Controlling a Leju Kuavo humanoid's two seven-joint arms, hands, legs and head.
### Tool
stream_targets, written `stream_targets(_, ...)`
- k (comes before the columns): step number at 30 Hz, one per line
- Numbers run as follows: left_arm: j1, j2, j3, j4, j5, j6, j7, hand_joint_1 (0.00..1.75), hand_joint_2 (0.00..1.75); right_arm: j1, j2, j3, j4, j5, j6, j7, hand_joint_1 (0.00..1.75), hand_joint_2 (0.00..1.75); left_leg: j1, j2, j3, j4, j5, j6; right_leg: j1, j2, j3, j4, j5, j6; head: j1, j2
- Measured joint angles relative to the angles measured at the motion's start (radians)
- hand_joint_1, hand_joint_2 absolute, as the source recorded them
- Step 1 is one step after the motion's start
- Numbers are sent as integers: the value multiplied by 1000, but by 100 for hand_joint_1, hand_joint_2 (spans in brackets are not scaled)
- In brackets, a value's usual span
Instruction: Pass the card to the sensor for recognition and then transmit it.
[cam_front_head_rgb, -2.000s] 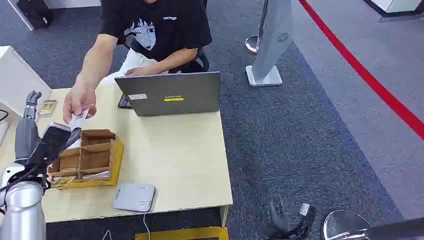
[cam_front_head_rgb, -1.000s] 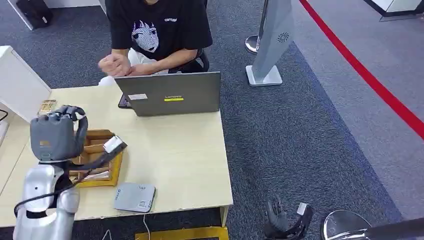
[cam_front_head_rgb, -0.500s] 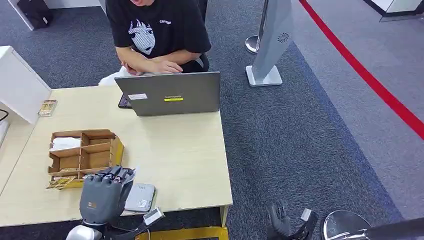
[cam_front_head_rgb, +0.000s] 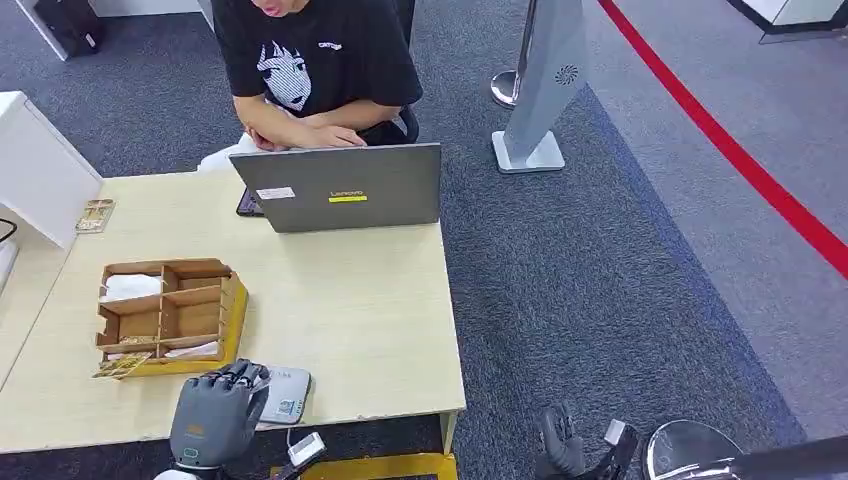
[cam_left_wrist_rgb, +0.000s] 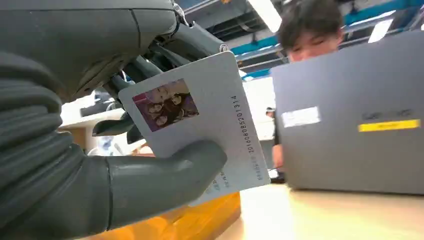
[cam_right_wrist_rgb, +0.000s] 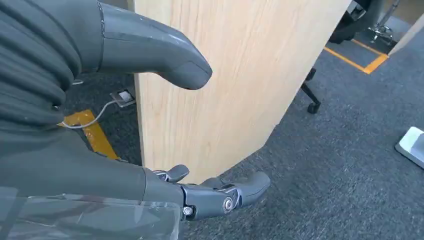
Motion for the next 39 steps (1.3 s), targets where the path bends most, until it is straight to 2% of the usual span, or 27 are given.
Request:
stream_targets(13,-2,-13,31,52,-2,-3,-11,175,175,0,0,-2,0,5,-2,0,0,175,0,0,0,0,0,0,0,0,0,0,0,0,0,0)
stream_targets(32,-60,-46,86,251,-6,-1,-38,175,175,0,0,-2,0,17,2,2,0,175,0,-1,0,0,0,0,0,-1,1,0,0,0,0,0)
stream_targets(35,-65,-47,87,259,-13,15,-40,175,175,0,0,-2,0,17,3,2,0,175,0,-1,1,0,0,0,0,-1,1,0,0,0,0,0)
stream_targets(37,-63,-48,87,257,-26,55,-47,175,175,0,0,-2,0,26,1,0,0,175,0,-1,1,0,1,-1,0,-1,1,0,0,0,0,0)
stream_targets(39,-50,-54,87,218,-26,76,-61,175,175,1,0,-1,0,37,-5,-2,0,175,0,0,1,0,1,-1,0,-1,1,0,0,-1,0,0)
